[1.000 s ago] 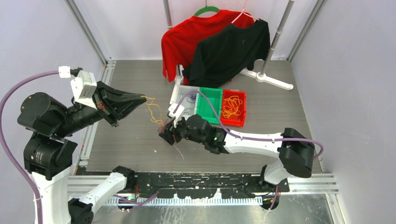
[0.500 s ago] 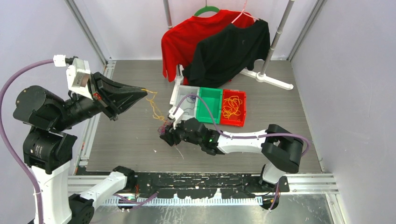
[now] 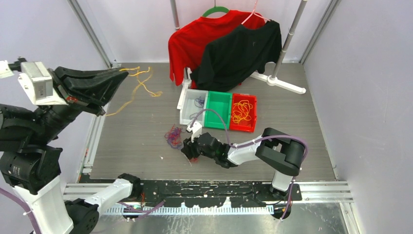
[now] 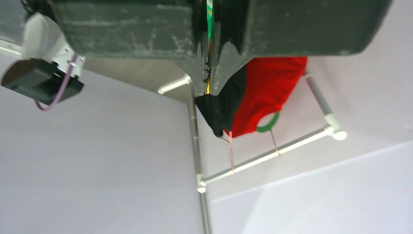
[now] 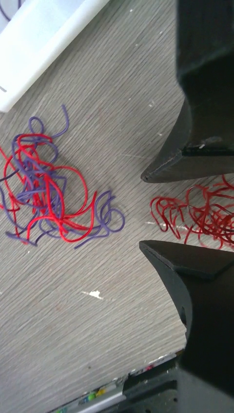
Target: Untangle the cables
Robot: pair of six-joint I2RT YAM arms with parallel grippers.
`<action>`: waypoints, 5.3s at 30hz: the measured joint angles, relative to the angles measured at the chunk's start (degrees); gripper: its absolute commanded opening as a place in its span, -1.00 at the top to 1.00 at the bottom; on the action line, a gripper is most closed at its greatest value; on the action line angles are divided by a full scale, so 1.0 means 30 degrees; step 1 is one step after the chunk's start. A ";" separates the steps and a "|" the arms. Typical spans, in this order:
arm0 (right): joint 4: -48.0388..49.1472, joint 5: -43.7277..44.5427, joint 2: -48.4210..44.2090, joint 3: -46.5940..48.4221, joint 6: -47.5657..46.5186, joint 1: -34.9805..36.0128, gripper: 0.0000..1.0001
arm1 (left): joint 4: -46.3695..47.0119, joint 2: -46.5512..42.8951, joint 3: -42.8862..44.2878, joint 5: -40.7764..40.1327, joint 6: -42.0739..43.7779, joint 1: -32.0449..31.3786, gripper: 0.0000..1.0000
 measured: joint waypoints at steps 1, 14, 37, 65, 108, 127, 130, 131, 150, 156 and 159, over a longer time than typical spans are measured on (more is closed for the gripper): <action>0.0007 0.0109 0.0036 -0.0124 0.0066 0.0000 -0.15 | 0.0095 0.0102 0.0342 -0.0364 0.0357 0.0000 1.00; -0.0729 0.0947 -0.2331 -0.0124 -0.0204 0.0000 -0.99 | -0.0029 0.0080 -0.1996 -0.1239 0.1501 0.0000 1.00; -1.0251 0.4116 -0.9850 0.4750 -0.3854 0.0007 -0.99 | -0.1523 -0.1268 -0.5442 0.1953 0.2477 0.0000 1.00; -1.2007 -0.2033 -1.5052 0.5639 -0.0270 -0.4605 -0.99 | 0.0102 -0.2018 -0.6477 0.4896 -0.0597 0.0000 1.00; -0.6484 -0.1268 -1.0928 0.7125 0.6696 -0.2849 0.98 | 0.0044 -0.4852 -1.1693 0.5595 -0.0597 0.0000 1.00; -0.3738 -0.4051 -0.8779 0.7176 1.1533 -0.1814 0.98 | 0.0772 -0.4503 -1.7027 0.1384 0.0328 -0.0109 1.00; -0.5442 -0.4095 -0.8786 0.7461 1.0856 -0.1494 0.85 | 0.0874 -0.4503 -1.7056 0.1304 0.0350 -0.0146 1.00; -0.6200 -0.4102 -0.8757 0.7672 1.0520 -0.1406 0.67 | 0.0882 -0.4503 -1.7056 0.1311 0.0342 -0.0175 1.00; -1.3238 -0.5399 -0.8714 0.9945 0.6018 -0.1137 0.62 | 0.0845 -0.4524 -1.6808 0.3373 0.0270 -0.0219 1.00; -1.4302 -0.5741 -0.8663 1.0761 0.5537 -0.1137 0.98 | 0.0845 -0.4524 -1.6801 0.3410 0.0211 -0.0233 0.16; -1.6531 -0.5195 -0.8335 1.2189 0.4779 -0.1253 0.98 | 0.0758 -0.4503 -1.6611 0.3388 0.0452 -0.0255 -0.20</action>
